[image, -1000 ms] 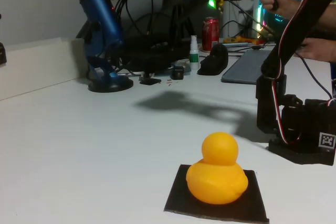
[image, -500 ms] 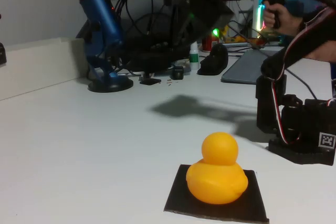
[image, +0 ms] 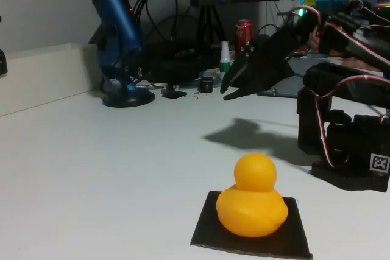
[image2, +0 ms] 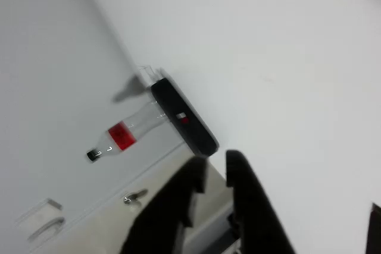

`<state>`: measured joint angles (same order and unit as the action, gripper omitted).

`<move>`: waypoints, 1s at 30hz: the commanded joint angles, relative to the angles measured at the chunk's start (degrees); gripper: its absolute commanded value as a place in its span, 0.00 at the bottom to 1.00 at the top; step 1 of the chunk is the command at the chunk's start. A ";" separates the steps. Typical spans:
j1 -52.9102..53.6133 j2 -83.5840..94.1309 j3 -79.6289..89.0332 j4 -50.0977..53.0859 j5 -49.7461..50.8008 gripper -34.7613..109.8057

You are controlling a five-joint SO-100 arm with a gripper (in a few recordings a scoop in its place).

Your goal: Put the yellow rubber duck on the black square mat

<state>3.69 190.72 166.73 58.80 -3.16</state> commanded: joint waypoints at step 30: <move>-12.48 1.76 4.92 0.09 -0.18 0.26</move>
<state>-6.77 191.25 170.95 58.71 -3.16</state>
